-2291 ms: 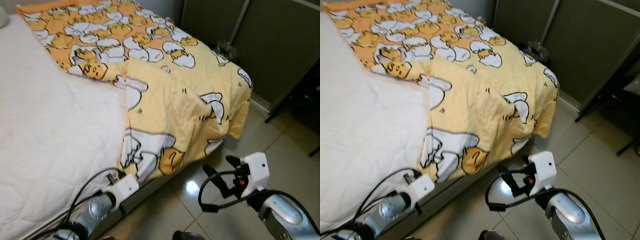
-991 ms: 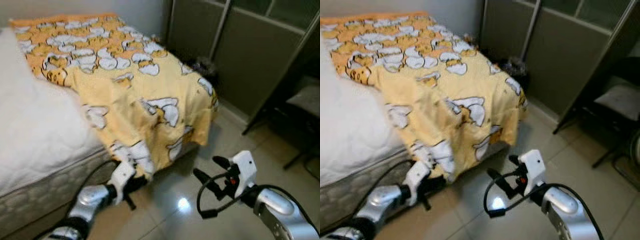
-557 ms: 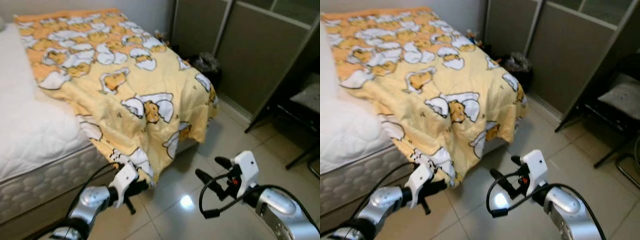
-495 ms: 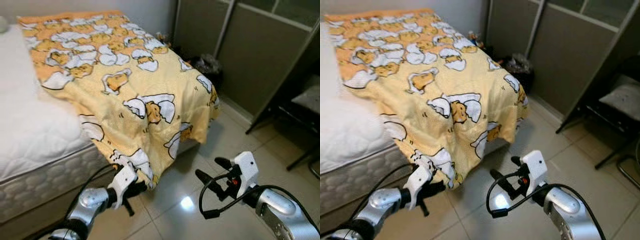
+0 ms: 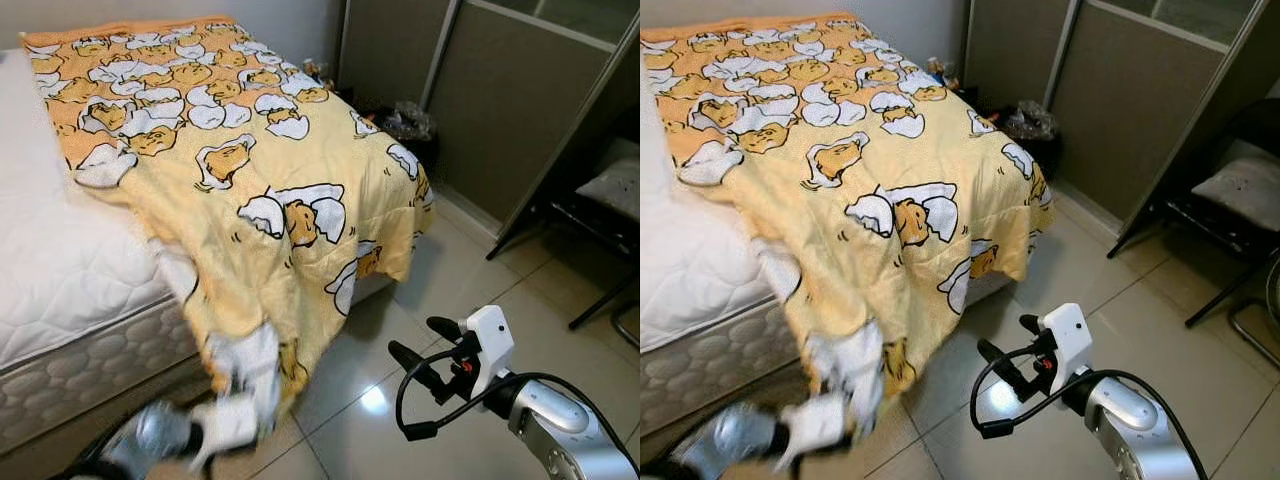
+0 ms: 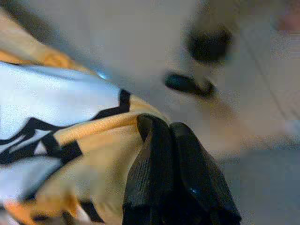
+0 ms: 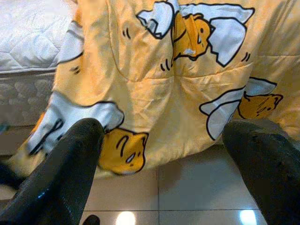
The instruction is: Clean up the room
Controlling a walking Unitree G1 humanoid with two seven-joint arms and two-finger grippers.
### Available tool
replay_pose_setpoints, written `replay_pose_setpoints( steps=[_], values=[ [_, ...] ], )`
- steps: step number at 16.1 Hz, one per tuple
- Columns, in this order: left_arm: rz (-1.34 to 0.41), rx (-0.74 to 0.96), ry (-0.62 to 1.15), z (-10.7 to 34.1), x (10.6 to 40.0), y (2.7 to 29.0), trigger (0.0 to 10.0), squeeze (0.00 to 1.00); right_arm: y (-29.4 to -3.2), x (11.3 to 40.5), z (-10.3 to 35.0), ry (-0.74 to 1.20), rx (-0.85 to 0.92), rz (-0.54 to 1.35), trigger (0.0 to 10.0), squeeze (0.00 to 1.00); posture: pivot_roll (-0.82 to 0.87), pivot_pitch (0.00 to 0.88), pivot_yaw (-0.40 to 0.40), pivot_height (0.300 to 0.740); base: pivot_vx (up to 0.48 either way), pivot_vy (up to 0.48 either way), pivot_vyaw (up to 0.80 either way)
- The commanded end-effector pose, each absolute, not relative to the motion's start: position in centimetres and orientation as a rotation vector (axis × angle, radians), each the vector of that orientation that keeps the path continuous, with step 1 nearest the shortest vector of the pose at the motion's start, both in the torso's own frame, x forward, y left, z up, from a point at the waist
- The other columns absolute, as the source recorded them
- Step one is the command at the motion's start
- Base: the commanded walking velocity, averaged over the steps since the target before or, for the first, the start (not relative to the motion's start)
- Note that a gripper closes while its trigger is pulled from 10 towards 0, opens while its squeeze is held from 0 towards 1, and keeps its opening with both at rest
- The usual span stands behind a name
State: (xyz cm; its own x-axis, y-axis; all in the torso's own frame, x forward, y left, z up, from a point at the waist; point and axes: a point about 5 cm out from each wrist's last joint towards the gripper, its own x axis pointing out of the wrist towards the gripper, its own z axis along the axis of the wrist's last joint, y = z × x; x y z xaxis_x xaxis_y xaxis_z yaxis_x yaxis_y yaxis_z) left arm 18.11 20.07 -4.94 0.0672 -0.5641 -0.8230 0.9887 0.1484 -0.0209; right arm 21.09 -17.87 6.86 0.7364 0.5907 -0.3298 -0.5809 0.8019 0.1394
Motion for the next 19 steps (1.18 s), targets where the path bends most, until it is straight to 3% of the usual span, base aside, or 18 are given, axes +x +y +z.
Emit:
replay_pose_setpoints(
  steps=[1,5,7,8,9,10,12,13,14,15,17,19],
  values=[
    [-1.486,0.710,0.959,-6.2,14.5,21.4,0.0,0.00,-17.9,20.9,6.8,0.367,0.027,0.642,10.0,0.00,-0.13,0.000,-0.023,0.740,0.000,0.000,0.00],
    [-1.619,0.703,1.156,-8.4,8.3,21.9,0.0,0.00,-17.8,20.6,6.6,0.374,0.032,0.642,10.0,0.00,-0.13,0.000,-0.027,0.740,0.000,0.000,0.00],
    [-1.427,0.687,0.988,-8.3,11.7,19.3,0.0,0.00,-17.8,20.7,6.6,0.372,0.029,0.646,10.0,0.00,-0.12,0.000,-0.029,0.740,0.000,0.000,0.00],
    [-1.205,0.595,0.853,-7.7,15.2,17.0,0.0,0.00,-17.7,20.8,6.6,0.369,0.025,0.651,10.0,0.00,-0.12,0.000,-0.029,0.740,0.000,0.000,0.00],
    [-1.064,0.546,0.792,-7.2,17.1,16.0,2.3,0.00,-17.6,20.9,6.6,0.367,0.024,0.652,10.0,0.00,-0.13,0.000,-0.029,0.740,0.000,0.000,0.00],
    [-0.977,0.436,0.718,-6.4,18.9,14.6,10.0,0.00,-17.5,21.0,6.7,0.362,0.023,0.653,10.0,0.00,-0.13,0.000,-0.028,0.740,0.000,0.000,0.00],
    [-0.659,0.217,0.536,-3.0,24.4,15.5,10.0,0.00,-17.3,21.2,6.9,0.337,0.028,0.634,10.0,0.00,-0.14,0.000,-0.024,0.740,0.000,0.000,0.00],
    [-0.621,0.162,0.489,-2.3,25.2,15.6,10.0,0.00,-17.3,21.2,7.0,0.332,0.028,0.630,10.0,0.00,-0.14,0.000,-0.023,0.740,0.000,0.000,0.00],
    [-0.485,0.074,0.395,-0.9,26.8,16.0,10.0,0.60,-17.3,21.3,7.1,0.322,0.030,0.616,10.0,0.00,-0.14,0.000,-0.021,0.740,0.000,0.000,0.00],
    [-0.416,0.031,0.364,-0.4,27.3,16.3,10.0,1.00,-17.3,21.4,7.1,0.317,0.031,0.610,10.0,0.00,-0.14,0.000,-0.021,0.740,0.000,0.000,0.00],
    [-0.294,-0.002,0.236,1.7,28.7,16.7,10.0,1.00,-17.3,21.6,7.2,0.312,0.032,0.610,10.0,0.00,-0.13,0.000,-0.023,0.740,0.000,0.000,0.00],
    [-0.316,0.026,0.172,2.7,28.9,16.3,10.0,1.00,-17.2,21.7,7.1,0.313,0.036,0.617,10.0,0.00,-0.12,0.000,-0.021,0.740,0.000,0.000,0.00]
  ],
)
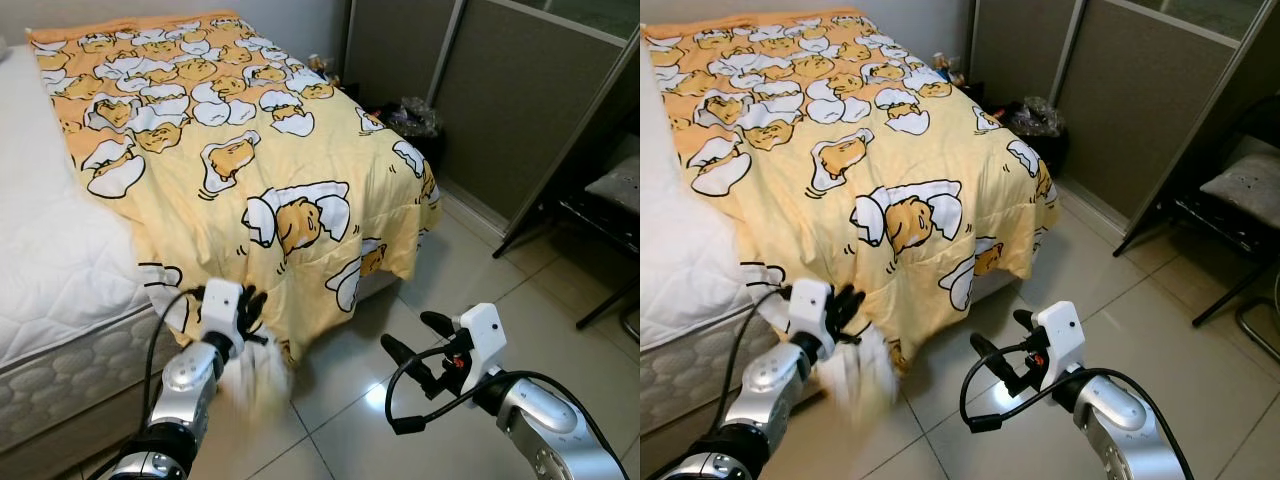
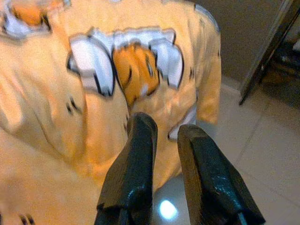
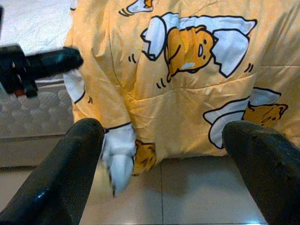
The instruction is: Clean up the room
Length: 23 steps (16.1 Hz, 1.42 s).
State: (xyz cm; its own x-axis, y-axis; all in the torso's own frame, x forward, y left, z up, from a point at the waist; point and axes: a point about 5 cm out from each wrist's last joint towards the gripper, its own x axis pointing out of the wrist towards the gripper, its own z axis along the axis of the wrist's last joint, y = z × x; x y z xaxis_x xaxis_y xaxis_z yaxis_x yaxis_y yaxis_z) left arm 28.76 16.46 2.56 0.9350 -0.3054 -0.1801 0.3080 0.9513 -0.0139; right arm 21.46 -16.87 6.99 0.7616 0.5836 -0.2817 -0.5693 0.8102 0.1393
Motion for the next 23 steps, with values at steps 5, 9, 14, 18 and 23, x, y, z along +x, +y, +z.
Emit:
replay_pose_setpoints(
  steps=[5,9,14,18,23],
  values=[
    [-0.283,0.098,0.064,5.2,29.5,16.4,10.0,1.00,-16.9,22.0,7.0,0.298,0.050,0.596,10.0,0.00,-0.11,0.000,-0.010,0.740,0.000,0.000,0.00],
    [-0.069,0.049,-0.041,8.8,32.1,16.8,10.0,1.00,-18.3,24.5,8.3,0.183,0.062,0.347,10.0,0.00,-0.12,0.000,-0.008,0.740,0.000,0.000,0.00],
    [-0.032,0.007,0.003,9.1,32.4,15.1,10.0,1.00,-18.9,26.6,9.7,0.061,0.042,0.155,10.0,0.00,-0.12,0.000,0.009,0.740,0.000,0.000,0.00],
    [-0.046,0.076,0.039,9.1,32.7,13.8,10.0,1.00,-18.1,26.7,9.0,0.032,0.038,0.096,10.0,1.00,-0.13,0.000,0.017,0.740,0.000,0.000,0.00],
    [-0.022,0.088,0.035,9.6,33.1,14.8,10.0,1.00,-18.0,27.4,8.9,0.003,0.041,0.032,10.0,1.00,-0.07,0.000,-0.013,0.740,0.000,0.000,0.00]
  ],
)
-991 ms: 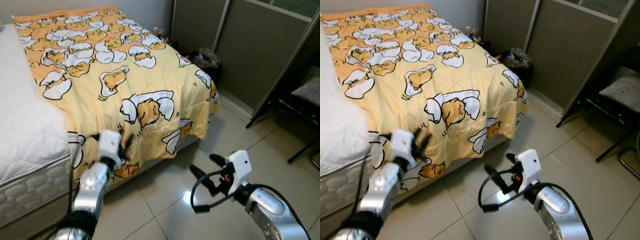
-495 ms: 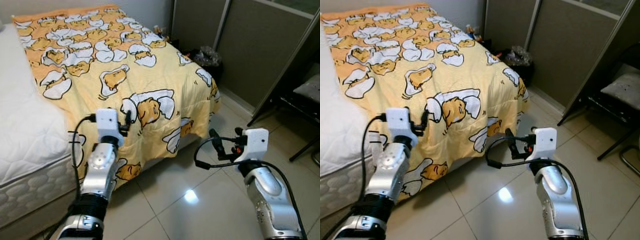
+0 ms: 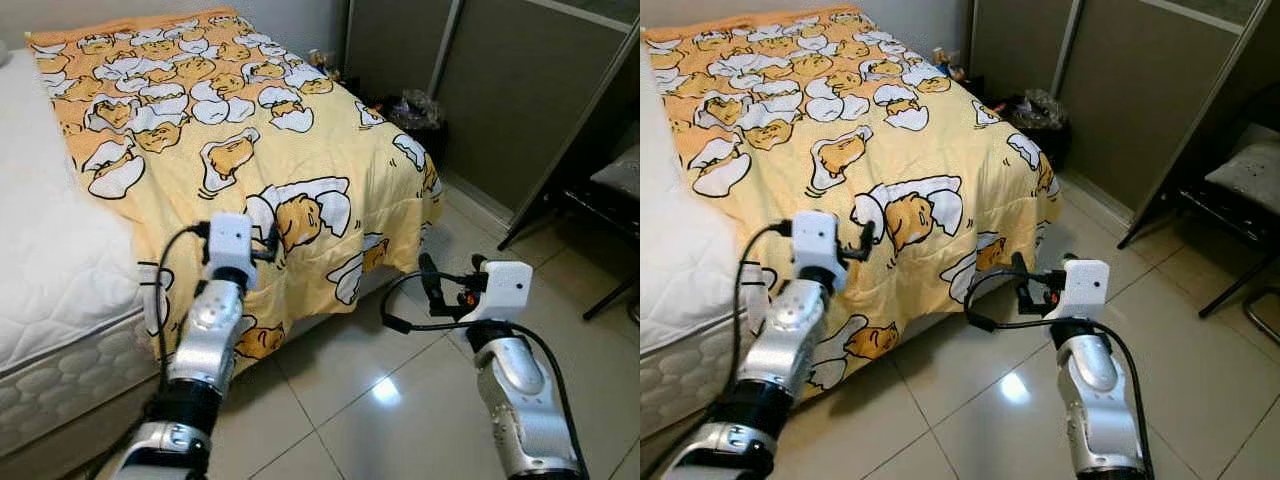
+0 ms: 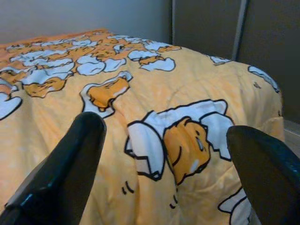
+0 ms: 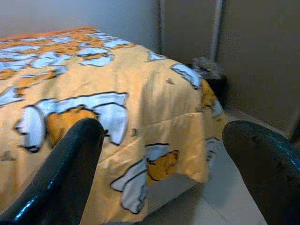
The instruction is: Clean up the room
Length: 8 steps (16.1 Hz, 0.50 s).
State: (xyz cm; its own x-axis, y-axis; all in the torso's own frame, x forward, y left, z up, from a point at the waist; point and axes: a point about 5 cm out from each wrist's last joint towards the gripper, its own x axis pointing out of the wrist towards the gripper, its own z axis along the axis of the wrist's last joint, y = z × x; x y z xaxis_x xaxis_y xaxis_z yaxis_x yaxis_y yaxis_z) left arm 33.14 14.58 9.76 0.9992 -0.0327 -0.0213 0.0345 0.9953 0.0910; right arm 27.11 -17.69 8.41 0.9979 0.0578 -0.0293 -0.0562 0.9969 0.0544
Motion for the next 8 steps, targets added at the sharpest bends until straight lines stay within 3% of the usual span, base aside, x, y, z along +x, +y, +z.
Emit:
replay_pose_setpoints(
  steps=[1,2,3,5,6,8],
  values=[
    [-0.022,0.085,0.036,9.6,33.1,14.8,10.0,1.00,-18.1,27.5,8.9,0.000,0.037,0.025,10.0,1.00,-0.07,0.000,-0.013,0.740,0.000,0.000,0.00],
    [-0.020,0.076,0.037,9.5,33.0,15.1,10.0,1.00,-18.0,27.8,8.7,0.003,0.028,0.022,10.0,1.00,-0.04,0.000,-0.021,0.740,0.000,0.000,0.00],
    [0.013,0.065,0.043,9.5,33.0,16.1,10.0,0.66,-17.5,28.4,8.6,0.006,0.028,0.039,10.0,0.00,-0.01,0.000,-0.038,0.740,0.472,0.000,0.00],
    [0.040,0.061,0.049,9.5,33.1,16.7,10.0,0.66,-17.0,28.8,8.6,0.004,0.028,0.057,10.0,0.00,0.00,0.000,-0.041,0.740,0.472,0.000,0.00],
    [0.089,0.061,0.044,9.7,33.2,17.6,10.0,0.00,-16.2,29.3,8.8,-0.002,0.023,0.106,10.0,0.00,0.03,0.000,-0.062,0.740,0.469,0.000,0.00],
    [0.149,0.055,0.040,9.9,33.1,18.6,10.0,0.00,-16.1,29.7,8.8,-0.003,0.005,0.135,10.0,0.00,0.04,0.000,-0.062,0.740,0.450,0.000,0.00]
  ],
)
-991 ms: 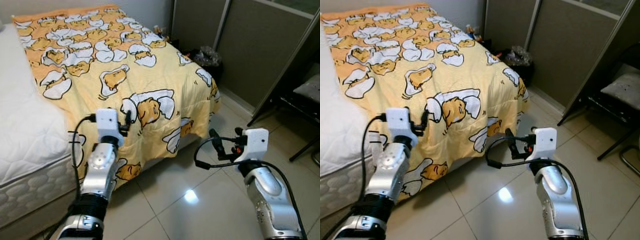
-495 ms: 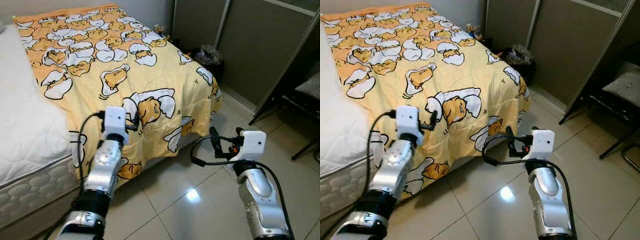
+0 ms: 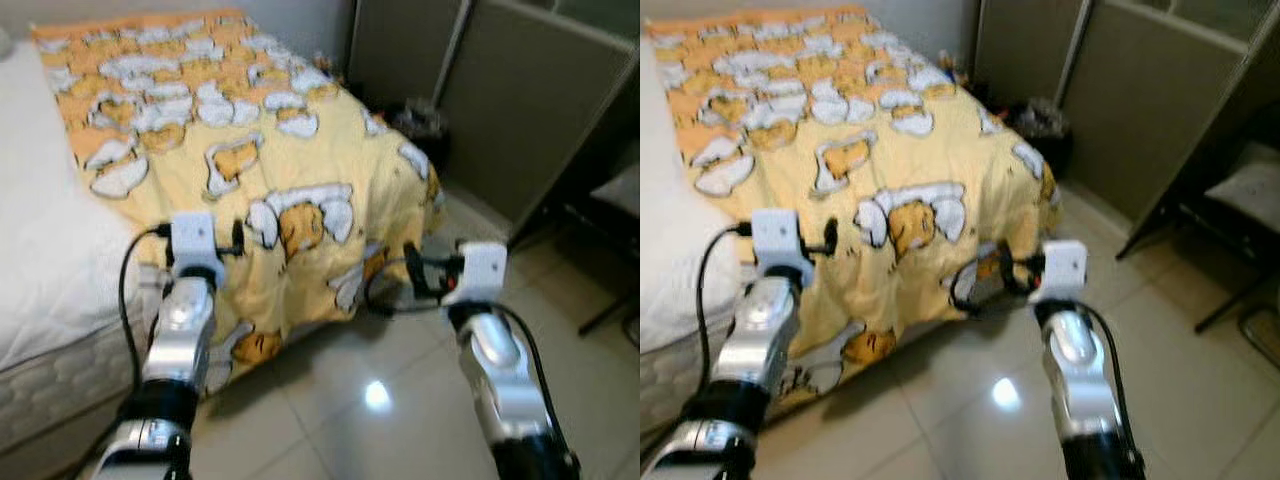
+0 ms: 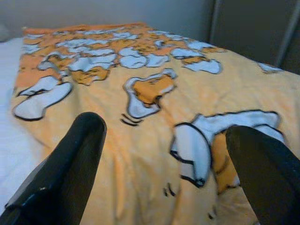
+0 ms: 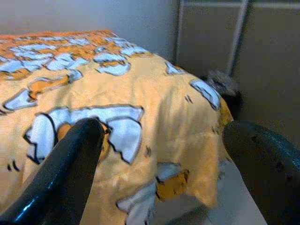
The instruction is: Clean up the room
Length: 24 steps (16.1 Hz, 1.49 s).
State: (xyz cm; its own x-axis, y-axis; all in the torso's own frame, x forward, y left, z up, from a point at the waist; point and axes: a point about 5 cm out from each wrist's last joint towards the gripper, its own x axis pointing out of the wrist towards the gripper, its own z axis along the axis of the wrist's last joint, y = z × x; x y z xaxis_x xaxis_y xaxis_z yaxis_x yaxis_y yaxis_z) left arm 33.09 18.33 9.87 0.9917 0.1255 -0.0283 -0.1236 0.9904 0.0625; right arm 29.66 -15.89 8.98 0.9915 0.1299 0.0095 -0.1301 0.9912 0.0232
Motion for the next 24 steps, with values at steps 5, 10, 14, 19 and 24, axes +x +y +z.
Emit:
replay_pose_setpoints(
  steps=[5,10,14,19,24],
  values=[
    [0.150,0.044,0.069,9.3,33.4,18.3,10.0,0.00,-16.3,29.7,8.7,-0.018,0.009,0.136,10.0,0.00,0.00,0.000,-0.037,0.740,0.428,0.052,0.00],
    [0.120,0.040,0.053,9.5,33.5,18.1,10.0,0.00,-16.3,29.1,7.9,0.012,0.042,0.137,10.0,0.00,-0.03,0.000,-0.028,0.740,0.303,0.373,0.15],
    [0.057,0.114,0.033,9.8,33.6,17.1,10.0,0.00,-16.6,28.9,7.7,0.019,0.048,0.128,10.0,0.00,-0.04,0.000,-0.022,0.740,0.075,0.094,0.69],
    [-0.005,0.111,0.037,9.7,33.8,15.9,10.0,0.00,-16.8,28.7,7.6,0.027,0.026,0.109,10.0,0.00,-0.05,0.000,-0.022,0.740,0.000,0.000,0.14],
    [-0.079,0.110,-0.002,10.1,33.5,14.6,10.0,0.00,-16.7,28.3,7.4,0.036,0.014,0.122,10.0,0.00,-0.05,0.000,-0.030,0.740,0.000,0.000,0.00]
  ],
)
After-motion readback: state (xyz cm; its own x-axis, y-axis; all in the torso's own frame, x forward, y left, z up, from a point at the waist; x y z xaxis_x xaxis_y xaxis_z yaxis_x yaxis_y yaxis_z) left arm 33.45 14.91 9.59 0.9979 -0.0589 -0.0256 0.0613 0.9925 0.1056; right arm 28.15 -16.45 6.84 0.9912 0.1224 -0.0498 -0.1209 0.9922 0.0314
